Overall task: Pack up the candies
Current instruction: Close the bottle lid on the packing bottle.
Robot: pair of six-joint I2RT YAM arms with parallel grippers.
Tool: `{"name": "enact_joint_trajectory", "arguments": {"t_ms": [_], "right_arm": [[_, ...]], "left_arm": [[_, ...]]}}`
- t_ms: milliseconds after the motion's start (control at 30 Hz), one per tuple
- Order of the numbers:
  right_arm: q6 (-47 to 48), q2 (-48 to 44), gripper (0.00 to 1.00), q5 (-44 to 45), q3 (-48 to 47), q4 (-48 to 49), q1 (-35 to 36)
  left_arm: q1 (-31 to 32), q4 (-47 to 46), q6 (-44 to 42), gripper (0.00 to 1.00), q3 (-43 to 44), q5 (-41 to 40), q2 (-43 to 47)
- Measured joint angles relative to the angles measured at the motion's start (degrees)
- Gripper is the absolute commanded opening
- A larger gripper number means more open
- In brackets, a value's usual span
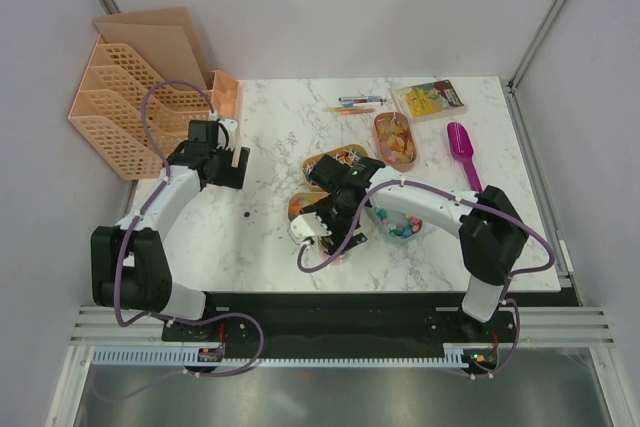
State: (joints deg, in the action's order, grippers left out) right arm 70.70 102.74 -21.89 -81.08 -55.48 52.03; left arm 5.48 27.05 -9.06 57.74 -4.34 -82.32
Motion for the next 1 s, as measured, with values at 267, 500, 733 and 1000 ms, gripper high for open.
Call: {"name": "enact_joint_trajectory", "arguments": {"t_ms": [267, 500, 733, 1000], "right_arm": [[-0.1, -0.7, 0.88, 0.2, 0.0, -1.8, 0.2], [-0.5, -0.7, 0.89, 0.3, -0.1, -2.2, 1.0], [-1.1, -0.7, 0.88, 1.0, -0.1, -2.0, 1.0], [-1.8, -0.5, 0.89, 1.4, -0.1, -1.1, 1.0]], "left_arm": [[0.0, 0.0, 0.5, 1.00, 0.0, 0.4, 0.0], [0.0, 0.0, 0.7, 1.00, 0.0, 0.6, 0.0], [0.0, 0.0, 0.7, 1.00, 0.0, 1.4, -0.1], [0.0, 0.0, 0.7, 1.00, 0.0, 1.5, -0.1]]}}
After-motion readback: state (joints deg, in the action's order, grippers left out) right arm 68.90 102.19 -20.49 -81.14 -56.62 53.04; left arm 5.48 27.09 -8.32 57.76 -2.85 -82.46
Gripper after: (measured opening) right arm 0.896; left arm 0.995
